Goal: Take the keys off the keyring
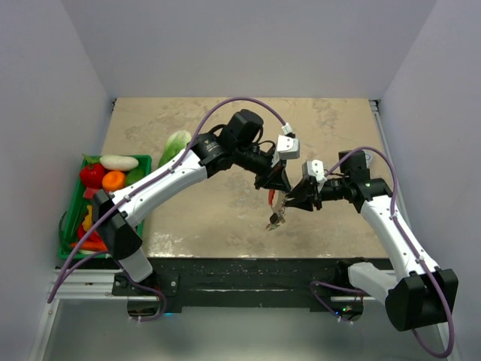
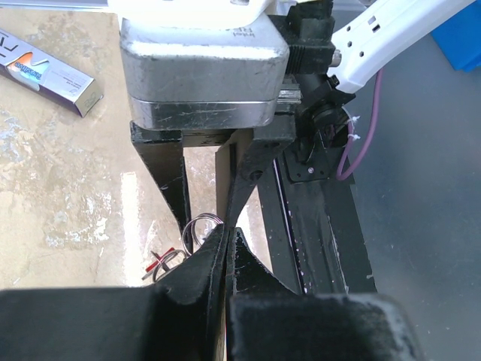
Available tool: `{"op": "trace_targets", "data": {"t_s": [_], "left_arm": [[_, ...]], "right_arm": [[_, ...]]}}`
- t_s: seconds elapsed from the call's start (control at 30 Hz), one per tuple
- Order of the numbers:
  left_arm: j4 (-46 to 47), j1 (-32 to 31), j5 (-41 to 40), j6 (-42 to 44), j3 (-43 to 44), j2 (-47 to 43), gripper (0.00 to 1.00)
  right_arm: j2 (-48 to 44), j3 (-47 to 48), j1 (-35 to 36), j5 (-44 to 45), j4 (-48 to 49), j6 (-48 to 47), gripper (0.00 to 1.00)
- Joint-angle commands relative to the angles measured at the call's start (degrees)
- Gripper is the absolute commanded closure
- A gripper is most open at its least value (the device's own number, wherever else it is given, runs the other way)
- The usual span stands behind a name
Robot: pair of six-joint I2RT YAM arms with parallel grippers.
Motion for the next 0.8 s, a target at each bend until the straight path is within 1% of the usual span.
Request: {"op": "trace_targets", "data": {"t_s": [0.0,0.03,0.1,0.13,0.3,0.33,0.5,0.6,0.67,0.77], "left_arm": [[1.8,0.3,2.0,0.4,2.8,-1.8,1.00],[1.6,0.3,2.0,0.6,2.8,-1.9,1.00],[1.6,0.3,1.9,0.7,2.6,-2.1,1.00],[1.5,0.3,1.8,0.8,2.5,-2.3,1.00],[1.4,0.3,1.3,1.3,1.7,-2.8,1.00],[1.3,0.3,1.2,1.4,1.6,-2.9,1.00],[1.2,0.3,1.1,1.6,1.3,-3.2,1.00],[1.2,0.3,1.1,1.7,1.2,-3.3,1.00],[1.3,0.2,1.3,1.6,1.1,-3.3,1.00],[1.6,0.3,1.3,1.5,1.0,-3.4,1.00]], "right_arm": [[0.2,0.2,0.3,0.8,1.0,0.3,0.73],[0.2,0.4,0.4,1.1,0.6,-0.3,0.76],[-0.3,1.0,0.3,1.8,-1.6,-2.4,0.78],[-0.6,1.2,0.4,2.7,-2.1,-2.7,0.82],[-3.0,2.1,0.4,5.5,-3.3,-3.5,0.85],[-3.8,2.5,0.4,6.2,-3.9,-4.1,0.88],[-5.4,5.6,0.3,10.3,-8.4,-6.8,0.91],[-6.7,6.6,0.4,12.0,-8.9,-7.1,0.95],[-7.5,6.9,0.4,12.2,-8.8,-6.8,1.00],[-7.8,7.5,0.4,12.6,-9.3,-6.6,1.00]]}}
